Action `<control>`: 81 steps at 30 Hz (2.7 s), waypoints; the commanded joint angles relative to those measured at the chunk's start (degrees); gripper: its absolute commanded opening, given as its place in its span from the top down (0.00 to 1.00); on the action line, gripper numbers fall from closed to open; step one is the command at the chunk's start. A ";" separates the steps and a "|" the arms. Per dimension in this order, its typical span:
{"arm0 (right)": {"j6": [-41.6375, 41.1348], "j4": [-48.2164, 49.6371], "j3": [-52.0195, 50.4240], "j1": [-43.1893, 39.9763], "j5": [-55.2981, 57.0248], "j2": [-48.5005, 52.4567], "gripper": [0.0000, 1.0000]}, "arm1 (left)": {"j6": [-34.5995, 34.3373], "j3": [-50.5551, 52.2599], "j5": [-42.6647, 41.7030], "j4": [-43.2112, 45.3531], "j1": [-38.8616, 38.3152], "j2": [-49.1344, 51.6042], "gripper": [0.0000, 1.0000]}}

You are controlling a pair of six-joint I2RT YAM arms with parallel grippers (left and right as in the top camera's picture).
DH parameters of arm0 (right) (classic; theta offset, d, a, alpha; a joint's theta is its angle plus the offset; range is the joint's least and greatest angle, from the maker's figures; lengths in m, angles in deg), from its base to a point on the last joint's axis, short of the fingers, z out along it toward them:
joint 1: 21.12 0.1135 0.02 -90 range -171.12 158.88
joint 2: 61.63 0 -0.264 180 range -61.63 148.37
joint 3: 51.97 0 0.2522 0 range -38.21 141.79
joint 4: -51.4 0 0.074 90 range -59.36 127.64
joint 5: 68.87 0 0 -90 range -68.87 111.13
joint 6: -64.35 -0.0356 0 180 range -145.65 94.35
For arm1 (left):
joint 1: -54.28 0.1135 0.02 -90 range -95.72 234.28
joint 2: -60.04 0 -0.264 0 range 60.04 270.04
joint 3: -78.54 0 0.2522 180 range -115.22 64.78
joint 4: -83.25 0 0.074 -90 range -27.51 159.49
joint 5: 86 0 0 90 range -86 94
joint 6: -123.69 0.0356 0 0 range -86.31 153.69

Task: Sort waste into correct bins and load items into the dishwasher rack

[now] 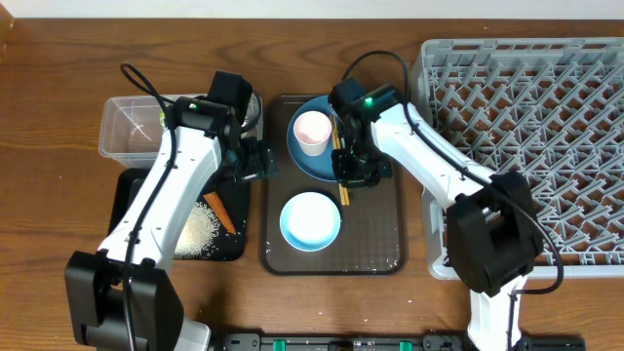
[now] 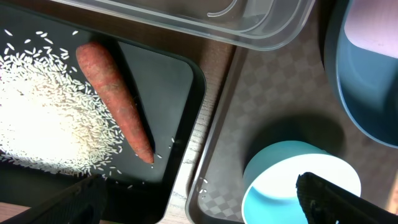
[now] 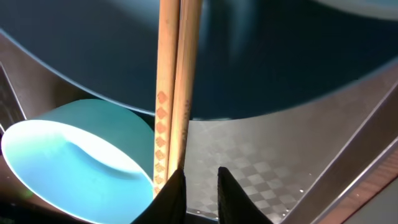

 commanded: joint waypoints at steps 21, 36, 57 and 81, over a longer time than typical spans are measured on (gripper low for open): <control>-1.11 0.04 0.92 0.22 -2.27 0.09 0.80 | 0.96 -0.37 0.48 -0.33 0.20 -1.03 0.01; -3.80 -0.17 0.90 1.07 -0.94 0.09 0.81 | 0.96 -0.37 0.48 -0.33 0.20 -1.03 0.01; -7.54 0.72 0.90 1.60 -1.20 0.09 0.80 | 0.96 -0.37 0.48 -0.33 0.20 -1.03 0.01; -17.20 3.67 0.83 3.78 3.32 0.09 0.79 | 0.96 -0.37 0.48 -0.33 0.20 -1.03 0.01</control>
